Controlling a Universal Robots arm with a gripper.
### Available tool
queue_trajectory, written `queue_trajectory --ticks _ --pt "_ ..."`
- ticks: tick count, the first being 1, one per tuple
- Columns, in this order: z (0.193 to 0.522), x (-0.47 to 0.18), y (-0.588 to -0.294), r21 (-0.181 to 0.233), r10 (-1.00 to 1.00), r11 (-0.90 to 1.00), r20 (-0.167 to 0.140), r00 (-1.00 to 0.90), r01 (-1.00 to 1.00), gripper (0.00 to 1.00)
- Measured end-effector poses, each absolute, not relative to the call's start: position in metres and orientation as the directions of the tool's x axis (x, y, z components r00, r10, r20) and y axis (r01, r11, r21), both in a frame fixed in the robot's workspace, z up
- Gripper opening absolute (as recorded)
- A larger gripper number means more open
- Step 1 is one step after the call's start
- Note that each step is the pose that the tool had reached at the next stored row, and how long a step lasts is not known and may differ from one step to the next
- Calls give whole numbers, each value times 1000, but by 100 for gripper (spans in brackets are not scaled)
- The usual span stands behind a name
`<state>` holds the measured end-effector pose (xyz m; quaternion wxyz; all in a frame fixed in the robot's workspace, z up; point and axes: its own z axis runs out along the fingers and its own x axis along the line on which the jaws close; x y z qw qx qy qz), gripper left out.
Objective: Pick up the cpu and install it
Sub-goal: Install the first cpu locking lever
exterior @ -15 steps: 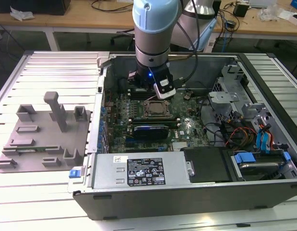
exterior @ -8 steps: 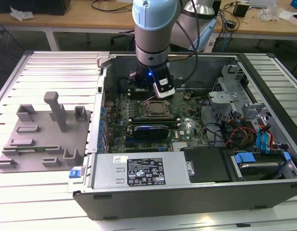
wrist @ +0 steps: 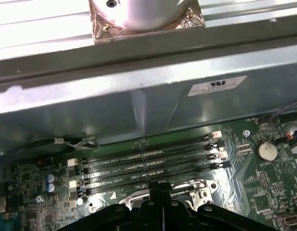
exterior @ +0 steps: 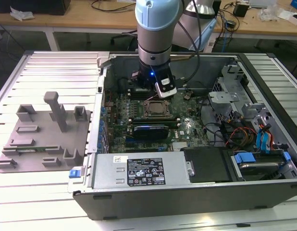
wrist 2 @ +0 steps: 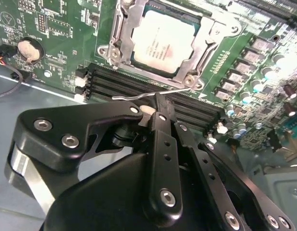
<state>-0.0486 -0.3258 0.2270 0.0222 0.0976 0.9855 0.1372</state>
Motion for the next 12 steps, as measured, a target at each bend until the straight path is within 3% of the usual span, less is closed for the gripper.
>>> queue_trajectory --ticks 12 --pt "221 -41 -310 233 225 949 -26 -974 212 11"
